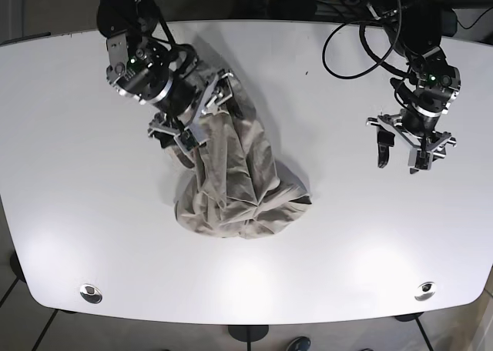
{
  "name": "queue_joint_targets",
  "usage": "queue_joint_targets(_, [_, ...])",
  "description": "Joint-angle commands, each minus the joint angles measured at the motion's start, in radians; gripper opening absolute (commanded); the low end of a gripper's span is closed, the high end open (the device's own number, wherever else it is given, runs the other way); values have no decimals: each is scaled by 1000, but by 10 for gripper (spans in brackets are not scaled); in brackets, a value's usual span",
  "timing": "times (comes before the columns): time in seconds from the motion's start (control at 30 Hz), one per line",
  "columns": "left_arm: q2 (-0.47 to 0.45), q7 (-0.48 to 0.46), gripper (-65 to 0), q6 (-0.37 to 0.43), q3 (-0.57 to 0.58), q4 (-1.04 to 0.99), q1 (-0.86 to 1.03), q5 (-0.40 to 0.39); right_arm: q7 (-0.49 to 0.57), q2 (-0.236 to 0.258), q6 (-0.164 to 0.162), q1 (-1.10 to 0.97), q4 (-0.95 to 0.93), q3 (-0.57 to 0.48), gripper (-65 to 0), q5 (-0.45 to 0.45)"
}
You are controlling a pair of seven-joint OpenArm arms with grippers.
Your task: Fold the T-shirt properly
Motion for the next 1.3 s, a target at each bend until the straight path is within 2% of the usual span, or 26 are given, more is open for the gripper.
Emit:
queue_joint_targets(0.03, [-10,-23,-264,3,-4,15,-6,-14,20,-25,5,96,-26,2,-119,11])
queue_joint_targets(0.2, [-9,-23,-264,3,-4,21,-4,-15,19,-36,5,340,-214,2,-119,17])
queue_joint_targets(0.27, [-9,-23,-264,3,-4,21,-4,-15,19,-70,13,443,-345,-14,-119,8])
queue_joint_targets(0.4, [-6,-23,-264,3,-6,18,-4,-15,22,-91,10,618,-590,-81,-119,17])
queue_joint_targets(0.5, [-2,-23,-264,3,-6,20,-4,-15,34,-137,13,736,-822,-70,-119,10])
queue_joint_targets(0.57, [-1,-23,-264,3,-6,20,-4,-15,96,-142,10,788,-940,-76,-119,7])
queue_joint_targets(0.7, [-1,-23,-264,3,-6,20,-4,-15,139,-139,13,824,-1067,-76,-119,5])
queue_joint_targets(0.83, [-1,-23,-264,3,-6,17,-4,-15,135,-136,13,787,-1064,-76,-120,11])
queue_joint_targets(0.87, [-1,-23,-264,3,-4,17,-4,-15,135,-136,13,765,-1040,-75,-136,16])
queue_joint_targets(0.93, [-1,-23,-264,3,-1,17,-4,-15,135,-137,12,732,-985,-75,-209,16])
queue_joint_targets(0.97, [-1,-23,-264,3,1,15,-6,-15,134,-140,10,713,-949,-75,-284,16])
queue_joint_targets(1.07, [-1,-23,-264,3,1,15,-7,-15,134,-143,7,695,-931,-75,-407,17])
queue_joint_targets(1.2, [-1,-23,-264,3,-1,15,-6,-15,139,-143,5,695,-926,-70,-640,17])
queue_joint_targets(1.3, [-1,-23,-264,3,1,15,-4,-15,135,-143,5,698,-788,-69,-633,16])
